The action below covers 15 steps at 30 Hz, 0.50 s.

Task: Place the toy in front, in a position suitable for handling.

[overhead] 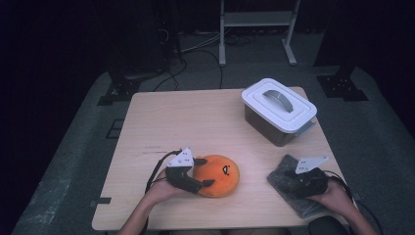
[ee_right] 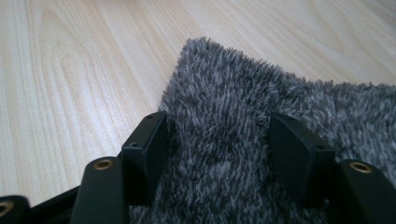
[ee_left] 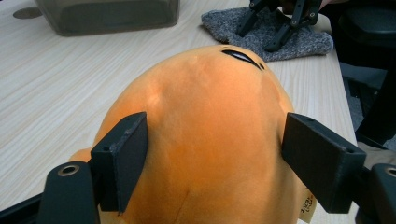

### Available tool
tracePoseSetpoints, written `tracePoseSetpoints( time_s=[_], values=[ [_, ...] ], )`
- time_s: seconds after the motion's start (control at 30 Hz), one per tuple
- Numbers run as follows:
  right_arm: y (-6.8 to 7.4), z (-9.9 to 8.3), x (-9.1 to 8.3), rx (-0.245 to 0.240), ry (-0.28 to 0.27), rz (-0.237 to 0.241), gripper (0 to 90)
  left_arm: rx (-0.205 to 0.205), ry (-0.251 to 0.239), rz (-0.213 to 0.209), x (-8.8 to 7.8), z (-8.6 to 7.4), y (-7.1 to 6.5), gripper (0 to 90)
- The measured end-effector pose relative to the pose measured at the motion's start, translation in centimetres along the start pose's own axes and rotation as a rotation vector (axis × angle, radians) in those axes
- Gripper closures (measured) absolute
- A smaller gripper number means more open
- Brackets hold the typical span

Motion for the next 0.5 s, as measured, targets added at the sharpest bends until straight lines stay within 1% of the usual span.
tracePoseSetpoints(
  time_s=[0.13,0.2,0.3,0.5],
  values=[
    [-0.02,0.15,0.03,-0.009,0.010,-0.002,36.3,0.002,0.002,0.003,0.02,0.02,-0.04,22.6],
    [-0.06,0.15,0.04,0.006,0.010,0.000,35.1,0.004,0.003,0.004,0.03,0.03,-0.05,22.6],
    [0.01,0.16,0.09,0.020,0.011,-0.012,33.3,0.007,0.007,0.006,0.02,0.04,-0.08,22.5],
    [0.04,0.05,0.10,0.022,0.000,-0.015,33.1,0.011,0.011,0.008,0.02,0.06,-0.08,22.2]
  ],
)
Point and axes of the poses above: each handheld gripper's, and its own axes: x roughly forward along the jaws, z roughly out of its top, y roughly to its left, the point moved 1 cm from there along x, roughly forward along the jaws, and after that the axes turned 4 degrees about z, right-handed, at the moved point
